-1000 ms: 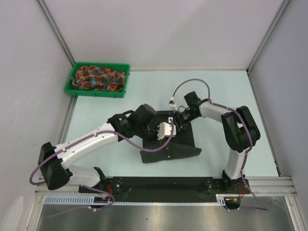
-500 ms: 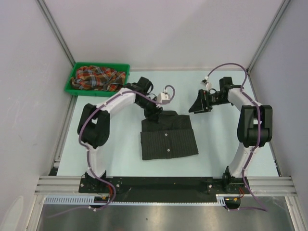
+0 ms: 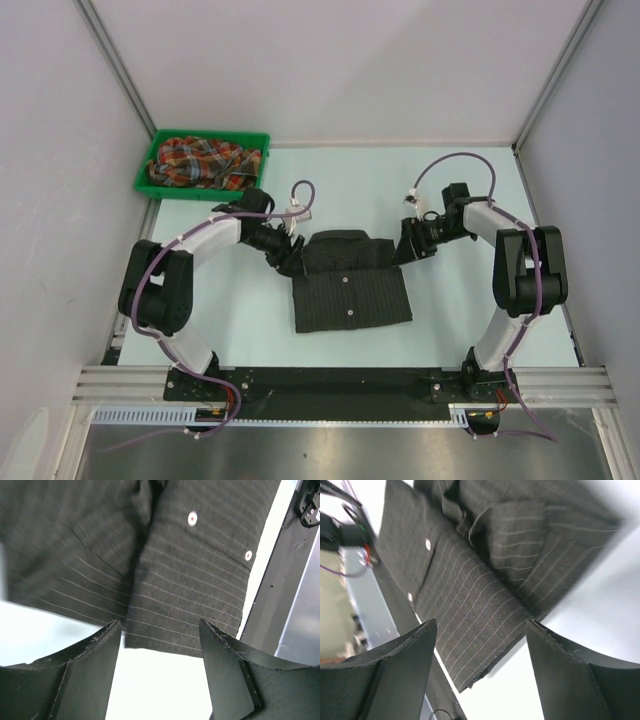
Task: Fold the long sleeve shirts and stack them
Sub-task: Fold the shirt
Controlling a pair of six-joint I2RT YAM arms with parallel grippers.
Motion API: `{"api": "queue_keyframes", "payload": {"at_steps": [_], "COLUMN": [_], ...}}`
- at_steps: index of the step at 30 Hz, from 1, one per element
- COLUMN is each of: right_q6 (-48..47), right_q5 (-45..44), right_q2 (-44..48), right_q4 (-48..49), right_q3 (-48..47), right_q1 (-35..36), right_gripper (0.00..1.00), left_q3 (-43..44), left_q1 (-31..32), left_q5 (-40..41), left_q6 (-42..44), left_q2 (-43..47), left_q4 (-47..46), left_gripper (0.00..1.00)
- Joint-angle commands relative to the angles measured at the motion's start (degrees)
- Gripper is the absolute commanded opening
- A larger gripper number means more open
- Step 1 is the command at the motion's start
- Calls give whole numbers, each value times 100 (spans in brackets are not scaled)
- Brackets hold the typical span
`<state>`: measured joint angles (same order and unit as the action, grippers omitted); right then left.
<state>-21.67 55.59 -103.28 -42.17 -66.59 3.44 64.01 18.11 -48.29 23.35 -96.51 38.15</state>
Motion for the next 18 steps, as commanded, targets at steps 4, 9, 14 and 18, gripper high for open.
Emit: {"api": "queue_keyframes", "payload": {"at_steps": [4,9,14,18], "right_q6": [-478,-619,-681,-637], "right_q5": [-602,-716,-769,-944], "right_q2": [-24,-227,-280,-263], "right_q4": [385,412,359,455], "right_q3": [172,181,146,155], "right_q1": [359,438,447,438], "right_gripper": [71,65,58,63], "left_q3": [-284,-345,-398,-424], "left_q1": [17,17,17,17], "left_q5": [-58,13,4,57], "left_q6": [-507,-481,-437,-367], "left_q2": [-149,-333,-474,-492], "left_q4": [-572,-616,-581,-537], "left_gripper": [69,66,61,57]}}
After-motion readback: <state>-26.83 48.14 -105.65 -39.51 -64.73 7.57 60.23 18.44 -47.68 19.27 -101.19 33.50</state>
